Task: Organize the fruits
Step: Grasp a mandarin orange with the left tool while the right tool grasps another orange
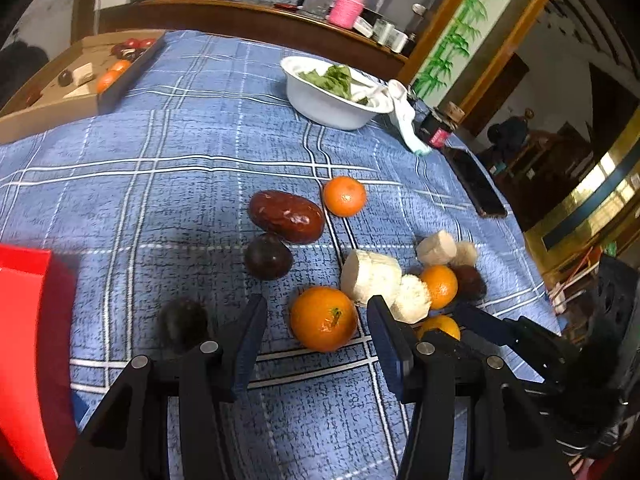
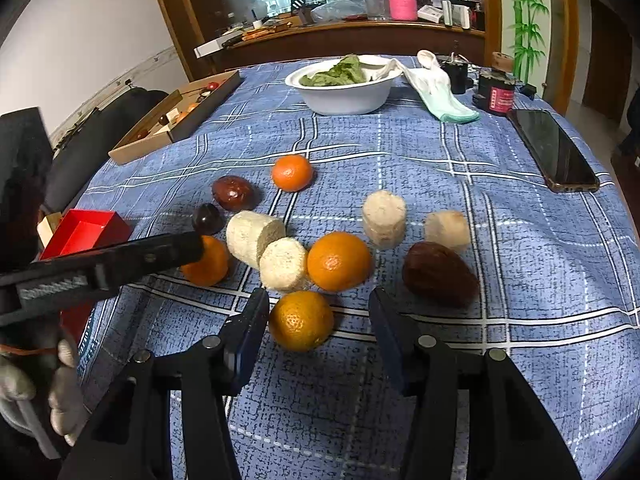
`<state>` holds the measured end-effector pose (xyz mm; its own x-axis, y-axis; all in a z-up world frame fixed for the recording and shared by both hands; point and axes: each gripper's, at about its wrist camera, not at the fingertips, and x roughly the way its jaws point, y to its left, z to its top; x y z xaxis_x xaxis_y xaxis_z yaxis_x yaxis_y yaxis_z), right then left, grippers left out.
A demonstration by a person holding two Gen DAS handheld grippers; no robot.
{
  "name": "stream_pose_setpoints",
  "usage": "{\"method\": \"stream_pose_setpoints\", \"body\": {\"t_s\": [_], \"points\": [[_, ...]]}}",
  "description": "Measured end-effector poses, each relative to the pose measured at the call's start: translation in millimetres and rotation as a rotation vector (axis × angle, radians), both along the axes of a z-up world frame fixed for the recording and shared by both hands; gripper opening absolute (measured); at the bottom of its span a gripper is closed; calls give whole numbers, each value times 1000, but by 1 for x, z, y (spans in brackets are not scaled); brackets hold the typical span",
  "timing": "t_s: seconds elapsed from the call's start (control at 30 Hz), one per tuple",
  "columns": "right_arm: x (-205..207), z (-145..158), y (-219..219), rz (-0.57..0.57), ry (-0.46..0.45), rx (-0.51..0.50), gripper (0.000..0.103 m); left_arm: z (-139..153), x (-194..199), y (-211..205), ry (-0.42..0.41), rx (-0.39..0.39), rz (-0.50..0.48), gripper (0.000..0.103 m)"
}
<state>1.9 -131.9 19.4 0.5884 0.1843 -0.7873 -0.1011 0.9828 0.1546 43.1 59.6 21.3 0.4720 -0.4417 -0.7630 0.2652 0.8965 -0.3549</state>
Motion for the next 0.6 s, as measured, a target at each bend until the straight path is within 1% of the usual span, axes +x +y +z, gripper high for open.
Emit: {"method": "stream_pose_setpoints", "body": {"t_s": [0.07, 0.13, 0.17, 0.23, 0.27, 0.33, 0.37, 0.47, 0.6], "points": [[0, -3, 3, 14, 10, 7, 50, -5, 1, -5, -4, 9, -16, 51], [0, -5, 6, 28, 16, 0, 50, -9, 4, -11, 0, 19, -27, 51], [-1, -5, 9, 34, 15, -10, 50, -10, 3, -13, -20, 31, -28, 51], [-2, -7, 13, 43, 11, -26, 41, -11, 2, -19, -41, 58, -38, 51], [-2, -8, 16, 49, 12, -33, 39, -11, 1, -21, -51, 66, -41, 50], [-3, -9, 19, 58, 13, -39, 32, -12, 0, -23, -66, 65, -52, 41], [-4, -9, 20, 61, 9, -47, 32, -12, -1, -23, -63, 53, -63, 37], [-5, -9, 22, 62, 1, -59, 31, -11, -2, -25, -77, 67, -62, 36], [-7, -9, 22, 59, 1, -49, 31, -2, -8, -17, -88, 54, -41, 36]]}}
